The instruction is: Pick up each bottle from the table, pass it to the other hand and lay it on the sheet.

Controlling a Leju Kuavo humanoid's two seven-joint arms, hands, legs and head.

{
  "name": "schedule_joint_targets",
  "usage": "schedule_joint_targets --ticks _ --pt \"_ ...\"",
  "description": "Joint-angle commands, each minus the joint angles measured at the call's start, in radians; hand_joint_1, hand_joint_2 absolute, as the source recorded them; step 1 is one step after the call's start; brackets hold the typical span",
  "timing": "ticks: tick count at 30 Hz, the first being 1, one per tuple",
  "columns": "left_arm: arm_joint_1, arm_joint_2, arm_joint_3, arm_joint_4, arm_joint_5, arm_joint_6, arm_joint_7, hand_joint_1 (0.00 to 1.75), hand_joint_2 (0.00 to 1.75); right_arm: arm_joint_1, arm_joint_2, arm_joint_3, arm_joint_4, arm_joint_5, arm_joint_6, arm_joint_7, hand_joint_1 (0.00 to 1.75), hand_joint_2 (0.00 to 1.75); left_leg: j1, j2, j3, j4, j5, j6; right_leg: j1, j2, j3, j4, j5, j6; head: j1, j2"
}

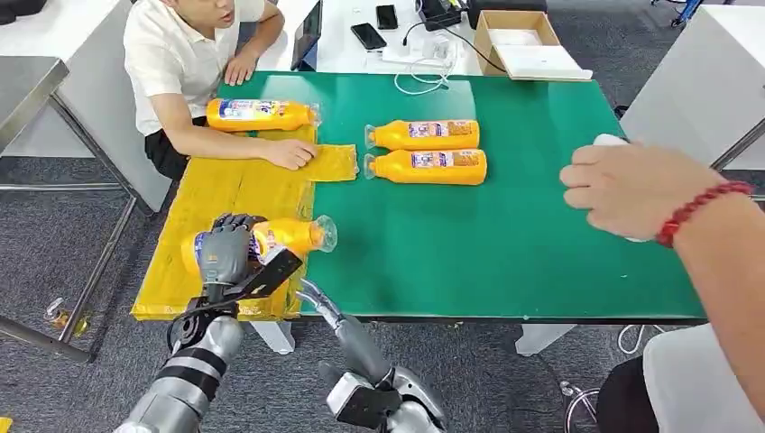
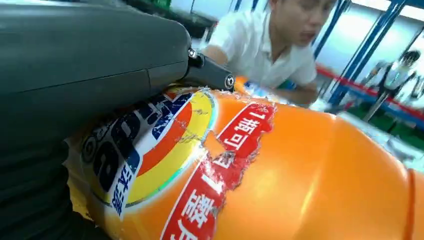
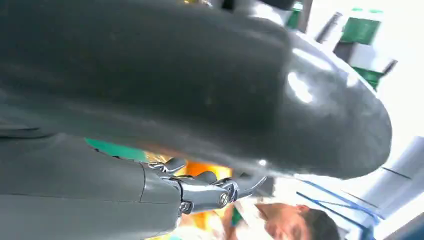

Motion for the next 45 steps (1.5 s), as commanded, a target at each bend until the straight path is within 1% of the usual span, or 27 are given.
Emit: schedule_joint_targets --ticks 1,3,4,5,7,8,10,14,15,17,18,19,26,27,28,29,31,33,34,35,36,37,39,40,41,43,45 --pt "-0.218 0.014 0.047 0.374 -0.031 -0.106 0.089 1.75 1.75 0.072 -0.034 0.020 -0.182 -0.050 0.000 0.047 0.00 0.00 0.001 -0.002 0.003 0.000 -0.001 -0.002 0.001 -0.003 0.004 0.001 -0.002 -0.003 0.000 0.000" --pt "-0.254 0.006 0.050 0.441 -0.041 -0.139 0.127 1.75 1.75 0.065 -0.031 0.019 -0.165 -0.047 -0.005 0.047 0.00 0.00 0.001 -0.001 0.001 0.000 0.000 -0.001 0.001 -0.002 0.002 0.000 -0.001 -0.001 0.000 0.000" --pt "-0.279 0.003 0.040 0.491 -0.063 -0.172 0.170 1.75 1.75 0.060 -0.025 0.018 -0.151 -0.047 -0.009 0.046 0.00 0.00 0.001 -0.001 0.001 0.000 0.000 -0.001 0.001 -0.002 0.002 0.000 -0.001 -0.001 0.000 0.000" --pt "-0.282 0.002 0.043 0.499 -0.061 -0.178 0.178 1.75 1.75 0.058 -0.023 0.017 -0.148 -0.048 -0.009 0.046 0.00 0.00 0.000 -0.002 0.003 0.000 0.000 -0.001 0.000 -0.003 0.004 0.000 -0.002 -0.002 0.000 0.000" --pt "-0.308 0.006 0.034 0.559 -0.089 -0.236 0.262 1.75 1.75 0.046 -0.012 0.018 -0.126 -0.051 -0.015 0.045 0.00 0.00 0.000 0.000 0.003 0.000 0.000 -0.001 0.000 0.000 0.003 0.000 0.000 -0.001 0.000 0.000" --pt "-0.314 0.013 0.004 0.569 -0.129 -0.252 0.293 1.75 1.75 0.043 -0.010 0.020 -0.117 -0.052 -0.016 0.045 0.00 0.00 0.000 0.001 0.005 -0.001 -0.001 -0.002 0.000 0.000 0.005 0.000 -0.001 -0.002 0.000 0.000" --pt "-0.320 0.022 -0.015 0.584 -0.167 -0.261 0.347 1.75 1.75 0.032 -0.009 0.023 -0.095 -0.047 -0.028 0.043 0.00 0.00 0.000 0.001 0.006 -0.001 0.000 -0.001 0.000 0.000 0.006 0.000 0.000 -0.001 0.000 0.000" --pt "-0.322 0.027 -0.028 0.591 -0.201 -0.267 0.365 1.75 1.75 0.026 -0.008 0.022 -0.085 -0.045 -0.040 0.035 0.00 0.00 0.000 0.006 0.010 -0.002 -0.001 -0.002 0.000 0.006 0.008 0.000 0.000 -0.002 0.000 0.000" --pt "-0.322 0.027 -0.028 0.591 -0.201 -0.267 0.365 1.75 1.75 0.026 -0.008 0.022 -0.085 -0.045 -0.040 0.035 0.00 0.00 0.000 0.005 0.010 -0.001 -0.001 -0.002 0.000 0.006 0.007 0.001 0.000 -0.002 0.000 0.000" --pt "-0.320 0.024 -0.032 0.600 -0.208 -0.317 0.370 1.73 1.75 0.025 -0.007 0.024 -0.080 -0.042 -0.046 0.032 0.00 0.00 0.000 0.005 0.010 -0.002 -0.001 -0.002 0.000 0.005 0.008 0.001 0.000 -0.002 0.000 0.000" --pt "-0.318 0.023 -0.035 0.601 -0.212 -0.339 0.369 1.40 1.75 0.026 -0.006 0.024 -0.080 -0.042 -0.046 0.031 0.00 0.00 0.000 0.004 0.010 -0.001 -0.001 -0.002 0.000 0.005 0.008 0.002 0.000 -0.002 0.000 0.000" --pt "-0.316 0.022 -0.027 0.599 -0.204 -0.369 0.366 1.40 1.75 0.027 -0.007 0.027 -0.080 -0.040 -0.049 0.029 0.00 0.00 0.000 0.005 0.012 -0.002 -0.001 -0.002 0.000 0.006 0.009 0.002 -0.001 -0.003 0.000 0.000" --pt "-0.316 0.022 -0.027 0.599 -0.204 -0.369 0.366 1.40 1.75 0.027 -0.007 0.027 -0.080 -0.040 -0.049 0.029 0.00 0.00 0.000 0.006 0.014 -0.003 -0.001 -0.002 0.000 0.006 0.010 0.003 0.000 -0.002 0.000 0.000" --pt "-0.316 0.022 -0.027 0.599 -0.204 -0.369 0.366 0.63 1.75 0.027 -0.007 0.027 -0.080 -0.040 -0.049 0.029 0.00 0.00 0.000 0.005 0.013 -0.002 -0.001 -0.002 0.000 0.006 0.009 0.003 0.000 -0.002 0.000 0.000" --pt "-0.313 0.021 -0.015 0.594 -0.192 -0.395 0.355 0.07 1.75 0.028 -0.007 0.029 -0.079 -0.037 -0.052 0.027 0.00 0.00 0.000 0.005 0.013 -0.002 -0.001 -0.002 0.000 0.006 0.009 0.003 0.000 -0.002 0.000 0.000" --pt "-0.310 0.020 0.002 0.590 -0.175 -0.416 0.342 0.00 1.75 0.027 -0.007 0.030 -0.077 -0.037 -0.052 0.026 0.00 0.00 0.000 0.006 0.014 -0.002 -0.001 -0.002 0.000 0.007 0.009 0.003 0.000 -0.002 0.000 0.000" --pt "-0.296 0.023 0.065 0.588 -0.107 -0.489 0.297 0.00 1.75 0.017 -0.005 0.035 -0.056 -0.035 -0.055 0.024 0.00 0.00 0.000 0.005 0.013 -0.002 -0.001 -0.002 0.000 0.006 0.009 0.003 0.000 -0.002 0.000 0.000" --pt "-0.284 0.030 0.098 0.585 -0.069 -0.523 0.258 0.00 1.75 0.007 -0.001 0.038 -0.034 -0.038 -0.060 0.016 0.00 0.00 0.000 0.005 0.014 -0.003 -0.001 -0.002 0.000 0.006 0.011 0.003 0.000 -0.002 0.000 0.000" --pt "-0.281 0.032 0.108 0.584 -0.056 -0.533 0.237 0.00 0.00 0.003 0.000 0.039 -0.026 -0.039 -0.064 0.012 0.00 0.00 0.000 0.004 0.014 -0.002 -0.001 -0.002 0.000 0.006 0.011 0.003 -0.001 -0.002 0.000 0.000" --pt "-0.277 0.032 0.119 0.580 -0.043 -0.536 0.214 0.00 0.00 0.001 0.001 0.038 -0.021 -0.041 -0.067 0.010 0.00 0.00 -0.001 0.006 0.016 -0.004 -0.001 -0.002 0.000 0.008 0.012 0.002 0.000 -0.003 0.000 0.000" --pt "-0.276 0.031 0.143 0.579 -0.011 -0.561 0.181 0.00 0.00 -0.003 0.001 0.039 -0.010 -0.044 -0.068 0.007 0.00 0.00 -0.001 0.005 0.016 -0.003 -0.001 -0.002 0.000 0.007 0.013 0.002 0.000 -0.002 0.000 0.000" --pt "-0.273 0.029 0.163 0.573 0.016 -0.580 0.153 0.00 1.75 -0.006 0.000 0.042 -0.001 -0.044 -0.071 0.005 0.00 0.00 -0.001 0.004 0.016 -0.002 -0.001 -0.002 0.000 0.006 0.014 0.003 -0.001 -0.002 0.000 0.000" --pt "-0.267 0.026 0.186 0.558 0.060 -0.612 0.093 0.00 1.75 -0.006 0.000 0.046 0.014 -0.046 -0.076 -0.004 0.00 0.00 -0.001 0.004 0.018 -0.003 0.000 -0.002 0.000 0.006 0.015 0.002 -0.001 -0.003 0.000 0.000" --pt "-0.262 0.020 0.204 0.546 0.096 -0.617 0.057 0.00 0.00 -0.002 -0.003 0.048 0.014 -0.046 -0.085 -0.009 0.00 0.00 -0.001 0.003 0.017 -0.003 0.000 -0.002 0.000 0.005 0.015 0.003 -0.001 -0.002 0.000 0.000" --pt "-0.260 0.018 0.209 0.543 0.105 -0.619 0.047 0.00 0.00 -0.002 -0.004 0.050 0.015 -0.043 -0.088 -0.011 0.00 0.00 -0.001 0.004 0.018 -0.004 0.000 -0.002 0.000 0.006 0.015 0.002 0.000 -0.003 0.000 0.000" --pt "-0.260 0.018 0.209 0.543 0.105 -0.619 0.047 0.00 0.00 -0.002 -0.004 0.050 0.015 -0.043 -0.088 -0.011 0.00 0.00 -0.001 0.000 0.018 -0.003 0.001 -0.002 0.000 0.004 0.016 0.002 -0.001 -0.003 0.000 0.000" --pt "-0.260 0.018 0.209 0.543 0.105 -0.619 0.047 0.00 0.00 -0.002 -0.004 0.050 0.015 -0.043 -0.088 -0.011 0.00 0.00 -0.001 0.000 0.018 -0.003 0.001 -0.003 0.000 0.004 0.016 0.002 -0.001 -0.003 0.000 0.000"
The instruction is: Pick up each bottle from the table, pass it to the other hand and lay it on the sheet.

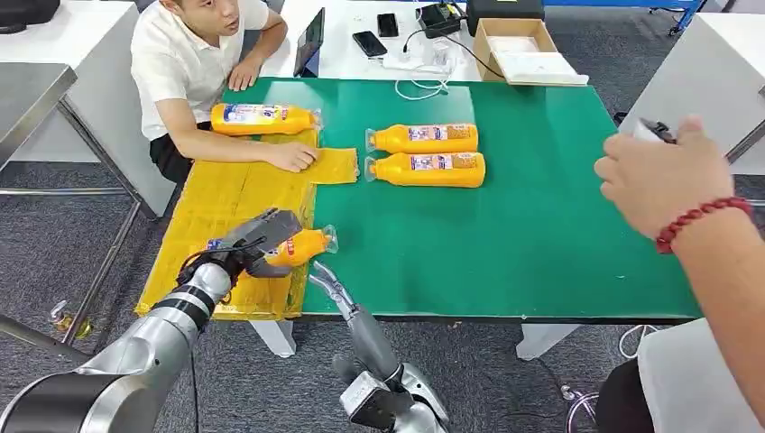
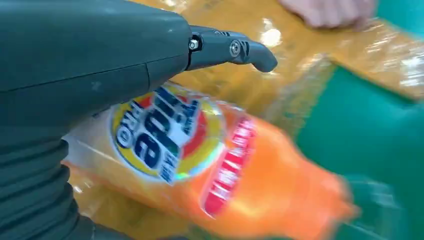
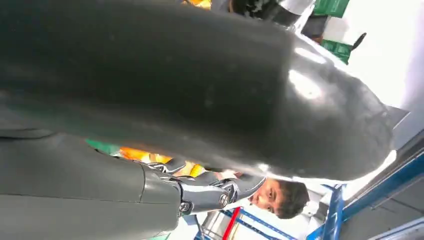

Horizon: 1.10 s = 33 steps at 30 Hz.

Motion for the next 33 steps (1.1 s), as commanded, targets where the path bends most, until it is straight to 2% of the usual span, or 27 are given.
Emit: schedule_joint_targets --ticks 1,2,3,5,9,11,12,15,16,17,21,25,26,28,30,33 --pt "0.076 -0.007 0.115 0.029 0.059 -0.038 -0.051 0.00 0.00 -0.022 0.011 0.031 0.097 -0.002 -0.019 -0.012 0.00 0.00 0.000 0.003 0.003 -0.002 0.000 -0.001 0.000 0.003 0.002 -0.001 0.001 -0.001 0.000 0.000" --pt "0.084 -0.010 0.120 0.012 0.080 -0.027 -0.087 0.00 0.00 -0.019 0.010 0.029 0.096 -0.003 -0.023 -0.014 0.00 0.00 0.000 0.005 0.003 -0.003 0.000 -0.002 0.000 0.004 0.002 -0.002 0.001 -0.002 0.000 0.000" --pt "0.097 -0.021 0.125 -0.010 0.097 0.030 -0.114 0.00 1.75 -0.010 0.007 0.023 0.085 -0.003 -0.035 -0.018 0.00 0.00 0.000 0.005 0.003 -0.004 0.001 -0.002 0.000 0.004 0.001 -0.003 0.002 -0.002 0.000 0.000" --pt "0.108 -0.037 0.088 -0.038 0.081 0.113 -0.133 0.00 1.75 0.005 0.000 0.015 0.064 0.000 -0.048 -0.019 0.00 0.00 -0.001 0.003 0.004 -0.003 0.001 -0.002 0.000 0.001 0.003 -0.002 0.000 -0.002 0.000 0.000" --pt "0.170 -0.062 0.102 -0.172 0.212 0.160 -0.221 0.00 1.75 0.021 -0.011 0.012 0.045 0.008 -0.061 -0.008 0.00 0.00 0.000 0.002 0.002 -0.002 0.000 -0.002 0.000 0.000 0.001 -0.002 0.000 -0.002 0.000 0.000" --pt "0.229 -0.073 0.095 -0.321 0.304 0.246 -0.306 0.00 1.75 0.031 -0.018 0.014 0.033 0.006 -0.068 -0.008 0.00 0.00 0.000 0.001 0.001 -0.002 0.000 -0.001 0.000 0.000 0.000 -0.001 0.000 -0.001 0.000 0.000" --pt "0.274 -0.080 0.075 -0.450 0.331 0.372 -0.329 0.00 1.75 0.039 -0.022 0.019 0.017 0.005 -0.074 -0.024 0.00 0.00 0.000 0.002 0.000 -0.001 0.000 -0.001 0.000 0.000 -0.001 -0.001 0.000 -0.001 0.000 0.000" --pt "0.361 -0.080 0.005 -0.755 0.486 0.390 -0.314 0.00 1.75 0.048 -0.048 0.073 -0.032 0.002 -0.055 -0.032 0.00 0.00 0.000 0.001 -0.005 0.000 0.000 -0.001 0.001 -0.001 -0.005 0.000 0.000 -0.001 0.000 0.000" --pt "0.371 -0.073 -0.014 -0.789 0.494 0.400 -0.295 0.00 1.75 0.047 -0.050 0.079 -0.031 -0.002 -0.060 -0.032 0.00 0.00 0.001 0.003 -0.007 0.001 0.000 -0.001 0.001 0.001 -0.008 0.000 0.000 -0.001 0.000 0.000" --pt "0.394 -0.070 -0.033 -0.850 0.508 0.412 -0.318 0.00 1.75 0.048 -0.053 0.084 -0.040 -0.007 -0.070 -0.032 0.00 1.75 0.001 0.005 -0.007 0.001 -0.001 -0.002 0.001 0.001 -0.009 0.001 -0.001 -0.001 0.000 0.000" --pt "0.523 -0.056 -0.078 -1.086 0.427 0.654 -0.377 0.00 1.75 0.059 -0.044 0.050 -0.016 -0.048 -0.085 -0.029 0.00 1.75 0.000 0.005 -0.010 0.000 -0.002 -0.002 0.000 0.001 -0.011 0.000 -0.001 -0.001 0.000 0.000" --pt "0.565 -0.031 -0.101 -1.179 0.468 0.651 -0.370 0.00 1.75 0.060 -0.037 0.035 -0.009 -0.067 -0.076 -0.025 0.00 1.75 0.000 0.008 -0.011 0.000 -0.002 -0.002 0.001 0.003 -0.013 0.000 -0.001 -0.001 0.000 0.000" --pt "0.581 -0.023 -0.113 -1.208 0.507 0.624 -0.363 0.00 1.75 0.067 -0.030 0.016 -0.017 -0.085 -0.078 -0.023 0.00 0.00 0.001 0.006 -0.013 0.000 -0.001 -0.002 0.001 0.002 -0.015 0.000 0.000 -0.001 0.000 0.000" --pt "0.608 -0.016 -0.128 -1.235 0.539 0.596 -0.356 0.00 1.75 0.075 -0.026 -0.013 -0.044 -0.112 -0.083 -0.014 0.00 0.00 0.000 0.006 -0.013 0.000 -0.002 -0.002 0.001 0.002 -0.016 0.000 -0.001 -0.001 0.000 0.000" --pt "0.622 -0.008 -0.139 -1.244 0.554 0.580 -0.353 0.00 1.75 0.080 -0.025 -0.036 -0.067 -0.126 -0.086 -0.008 0.00 0.00 0.000 0.008 -0.007 0.000 -0.005 -0.004 0.001 0.002 -0.010 0.001 -0.004 -0.004 0.000 0.000" --pt "0.641 0.000 -0.150 -1.259 0.608 0.527 -0.344 0.00 1.75 0.087 -0.031 -0.058 -0.091 -0.129 -0.092 -0.001 0.00 0.00 0.000 0.007 -0.009 0.000 -0.004 -0.003 0.001 0.001 -0.012 0.001 -0.003 -0.003 0.000 0.000"
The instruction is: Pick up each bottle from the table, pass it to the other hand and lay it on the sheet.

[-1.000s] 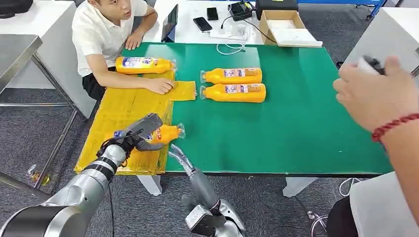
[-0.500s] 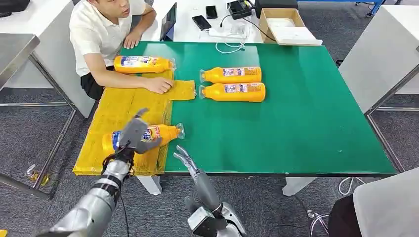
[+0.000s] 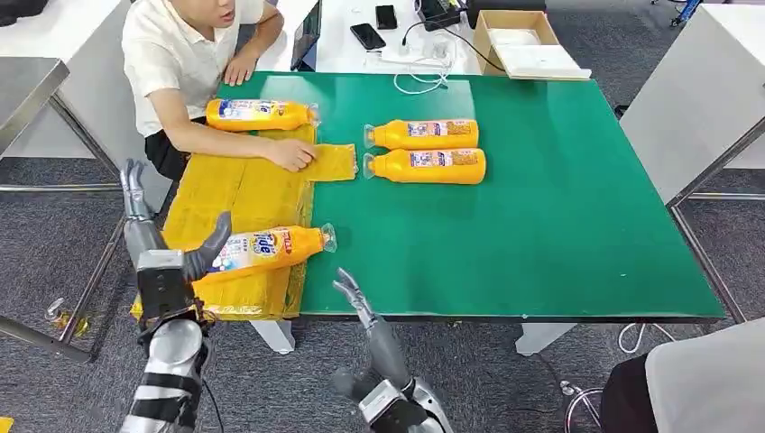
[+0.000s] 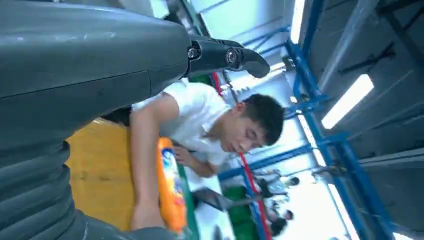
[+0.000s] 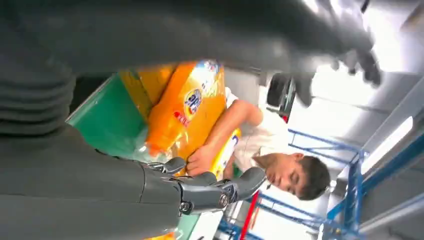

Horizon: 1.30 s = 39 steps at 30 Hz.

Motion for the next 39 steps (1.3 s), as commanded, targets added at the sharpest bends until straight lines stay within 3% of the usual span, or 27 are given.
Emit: schedule_joint_targets --ticks 1,10,12,14,15,20,23,25,27,29,32,33,35,39 --pt "0.079 0.065 -0.080 -0.132 0.098 -0.091 0.027 0.00 1.75 0.035 0.000 -0.079 -0.070 -0.034 -0.005 0.035 0.00 0.00 0.000 0.001 0.003 -0.001 -0.001 -0.001 0.000 0.000 0.003 0.000 -0.002 -0.002 0.000 0.000" --pt "0.135 0.059 -0.071 -0.174 0.122 -0.116 0.024 0.00 1.75 0.066 0.017 -0.164 -0.121 -0.162 0.057 0.110 0.00 0.00 0.000 0.001 0.005 -0.001 -0.002 -0.001 0.000 0.000 0.004 0.000 -0.002 -0.002 0.000 0.000" --pt "0.187 0.053 -0.078 -0.230 0.209 -0.188 0.017 0.00 1.75 0.080 0.028 -0.205 -0.185 -0.125 -0.056 0.125 0.00 0.00 0.000 0.001 0.002 0.000 -0.001 -0.001 0.000 0.000 0.002 0.000 -0.001 -0.001 0.000 0.000" --pt "0.235 0.059 -0.110 -0.275 0.271 -0.271 0.021 0.00 1.75 0.092 0.030 -0.233 -0.285 -0.045 -0.195 0.061 0.00 0.00 0.000 0.003 0.003 0.000 -0.002 -0.001 0.000 0.002 0.002 0.001 -0.002 -0.002 0.000 0.000" --pt "0.253 0.058 -0.120 -0.281 0.278 -0.284 0.020 0.00 1.75 0.101 0.029 -0.255 -0.328 -0.037 -0.227 0.060 0.00 1.75 -0.001 0.002 0.002 0.000 -0.002 -0.001 0.000 0.001 0.001 0.001 -0.002 -0.001 0.000 0.000" --pt "0.272 0.059 -0.125 -0.276 0.289 -0.307 0.012 0.00 1.75 0.117 0.025 -0.282 -0.373 -0.024 -0.258 0.068 0.00 1.75 0.000 0.000 0.003 0.000 -0.002 -0.001 0.000 -0.001 0.003 0.000 -0.002 -0.002 0.000 0.000" --pt "0.313 0.073 -0.133 -0.262 0.318 -0.374 0.029 0.00 1.75 0.131 0.009 -0.358 -0.392 0.031 -0.361 0.043 0.00 1.75 0.000 0.000 0.003 -0.001 -0.002 -0.001 0.000 -0.001 0.002 0.000 -0.002 -0.002 0.000 0.000" --pt "0.335 0.086 -0.140 -0.232 0.329 -0.407 0.038 0.00 1.75 0.135 -0.014 -0.417 -0.384 0.037 -0.360 0.044 0.00 1.75 0.000 0.000 0.002 -0.001 -0.001 -0.001 0.000 -0.001 0.002 -0.002 -0.001 -0.001 0.000 0.000" --pt "0.341 0.093 -0.143 -0.187 0.328 -0.428 0.039 0.00 1.75 0.123 -0.036 -0.484 -0.335 0.110 -0.367 0.041 0.00 1.75 -0.001 -0.001 0.004 -0.003 -0.001 0.000 0.000 -0.002 0.004 -0.003 -0.001 -0.001 0.000 0.000" --pt "0.328 0.092 -0.144 -0.146 0.333 -0.457 0.044 0.00 1.75 0.086 -0.079 -0.527 -0.238 0.275 -0.384 0.070 0.00 1.75 0.000 -0.001 0.006 -0.003 -0.002 -0.001 0.000 -0.002 0.006 -0.004 -0.002 -0.002 0.000 0.000" --pt "0.320 0.087 -0.141 -0.137 0.333 -0.460 0.044 0.00 1.75 0.071 -0.081 -0.553 -0.200 0.270 -0.365 0.044 0.00 1.75 0.000 -0.001 0.006 -0.004 -0.001 0.000 0.000 -0.002 0.007 -0.004 -0.001 -0.002 0.000 0.000" --pt "0.312 0.093 -0.150 -0.137 0.332 -0.476 0.052 0.00 1.75 0.058 -0.105 -0.540 -0.161 0.376 -0.403 0.082 0.00 1.75 0.000 -0.001 0.005 -0.003 -0.001 0.000 0.000 -0.001 0.005 -0.004 -0.001 -0.001 0.000 0.000" --pt "0.286 0.089 -0.167 -0.120 0.324 -0.515 0.057 0.00 1.75 -0.005 -0.161 -0.551 -0.045 0.493 -0.431 0.137 0.00 1.75 0.000 0.000 0.005 -0.003 -0.001 -0.001 0.000 -0.001 0.006 -0.004 -0.001 -0.002 0.000 0.000" --pt "0.256 0.063 -0.184 -0.096 0.292 -0.521 0.052 0.00 1.75 -0.144 -0.214 -0.581 0.190 0.571 -0.435 0.166 0.00 1.75 0.000 0.001 0.005 -0.003 0.000 0.000 0.000 0.000 0.005 -0.005 0.001 -0.001 0.000 0.000"
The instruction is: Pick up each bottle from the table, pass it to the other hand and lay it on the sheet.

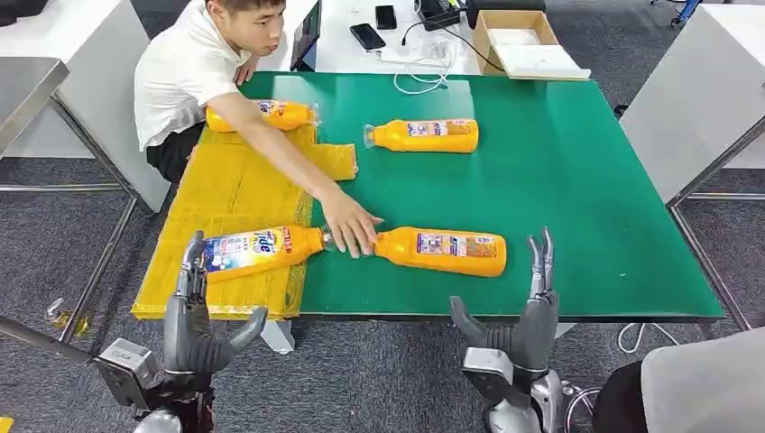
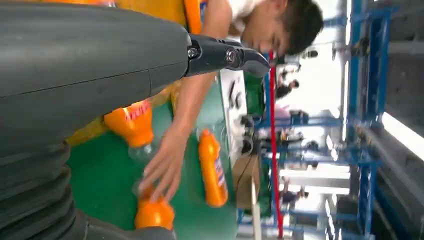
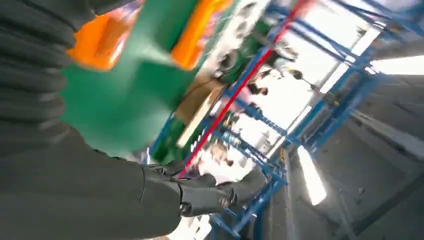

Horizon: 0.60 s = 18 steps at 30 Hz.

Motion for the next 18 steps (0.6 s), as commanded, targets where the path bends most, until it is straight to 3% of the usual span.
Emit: schedule_joint_targets --ticks 1,13,18 --pt "-0.078 0.008 -0.067 0.125 -0.032 -0.026 0.003 0.00 1.75 -0.259 -0.141 -0.093 0.507 0.162 -0.021 0.066 0.00 1.75 0.000 0.001 0.004 -0.002 0.000 0.000 0.000 0.000 0.005 -0.003 0.001 -0.001 0.000 0.000" --pt "-0.077 0.008 -0.071 0.128 -0.032 -0.028 0.004 0.00 1.75 -0.282 -0.141 -0.082 0.565 0.201 -0.015 0.096 0.00 1.75 0.000 0.001 0.005 -0.001 -0.001 -0.001 0.000 0.000 0.005 -0.001 -0.001 -0.001 0.000 0.000" --pt "-0.111 0.001 -0.091 0.156 -0.066 -0.022 0.026 0.00 1.75 -0.383 -0.150 -0.049 0.742 0.258 0.037 0.145 0.00 1.75 0.000 0.001 0.002 0.000 0.000 0.000 0.000 0.001 0.002 -0.001 0.001 0.000 0.000 0.000"
